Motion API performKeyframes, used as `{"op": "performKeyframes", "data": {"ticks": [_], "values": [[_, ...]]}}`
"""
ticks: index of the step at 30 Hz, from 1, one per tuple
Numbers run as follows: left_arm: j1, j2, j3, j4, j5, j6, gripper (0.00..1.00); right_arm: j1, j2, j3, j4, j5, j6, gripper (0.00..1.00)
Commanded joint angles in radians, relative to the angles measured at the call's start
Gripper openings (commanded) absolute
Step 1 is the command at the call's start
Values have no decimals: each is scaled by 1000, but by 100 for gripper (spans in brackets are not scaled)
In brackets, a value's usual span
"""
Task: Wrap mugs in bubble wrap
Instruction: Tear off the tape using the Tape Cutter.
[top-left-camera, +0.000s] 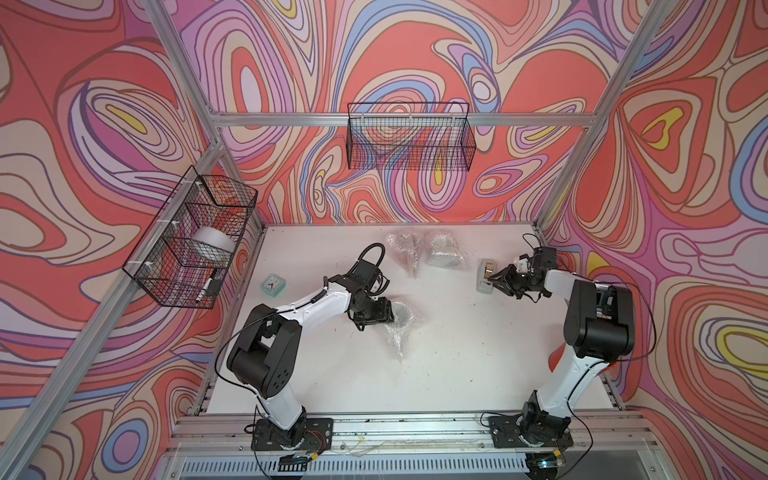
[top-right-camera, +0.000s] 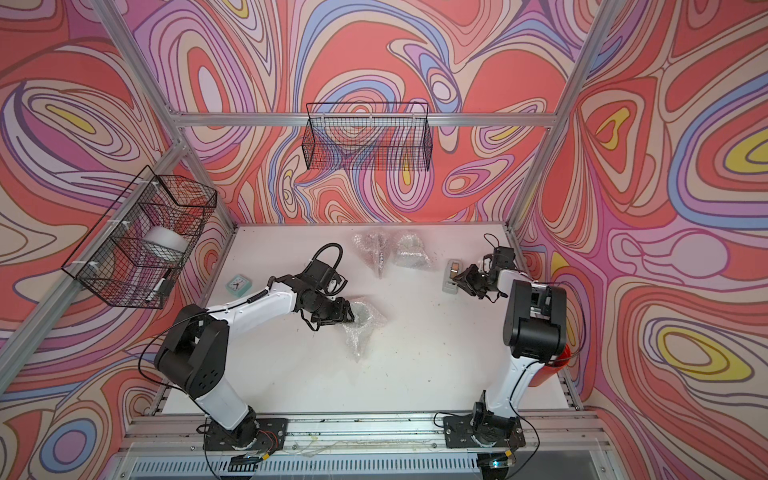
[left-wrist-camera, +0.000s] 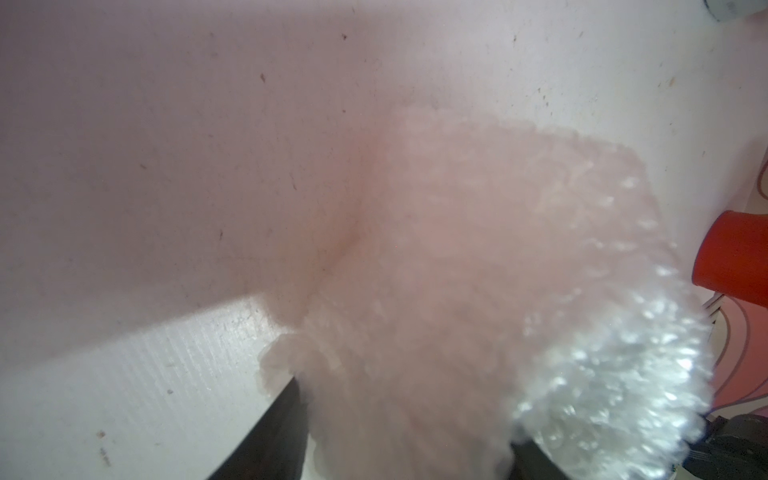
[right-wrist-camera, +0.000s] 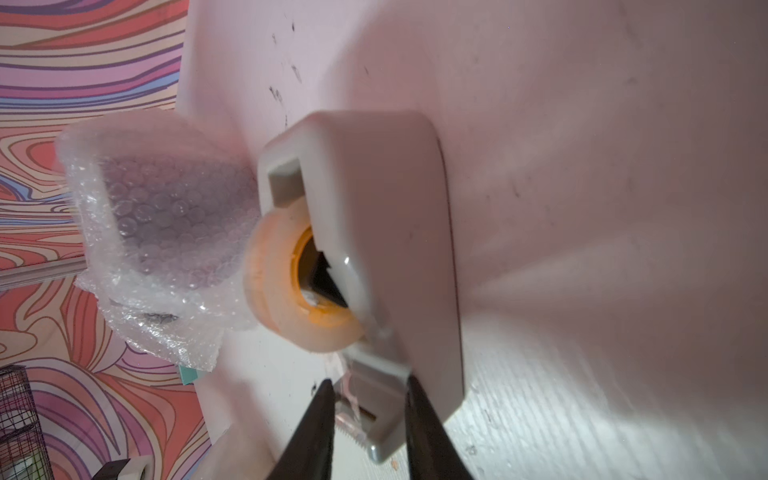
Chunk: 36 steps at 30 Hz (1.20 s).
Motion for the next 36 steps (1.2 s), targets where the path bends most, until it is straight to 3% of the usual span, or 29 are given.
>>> {"op": "performKeyframes", "data": {"ticks": [1, 17, 27, 31, 36], "values": [[0, 18, -1, -40, -36, -11, 60, -2, 33, 21, 20, -47, -16, 30], [0, 20, -5, -35, -25, -16, 59, -3, 53, 4, 93, -105, -3, 29], [0, 15, -12, -33, -24, -19, 59, -3, 66, 1, 109, -136, 19, 13], [-1, 15, -14, -31, -24, -20, 59, -2, 9, -39, 223, -209, 56, 1], [-1, 15, -14, -26, -20, -23, 59, -3, -69, -124, 446, -317, 162, 0]]}}
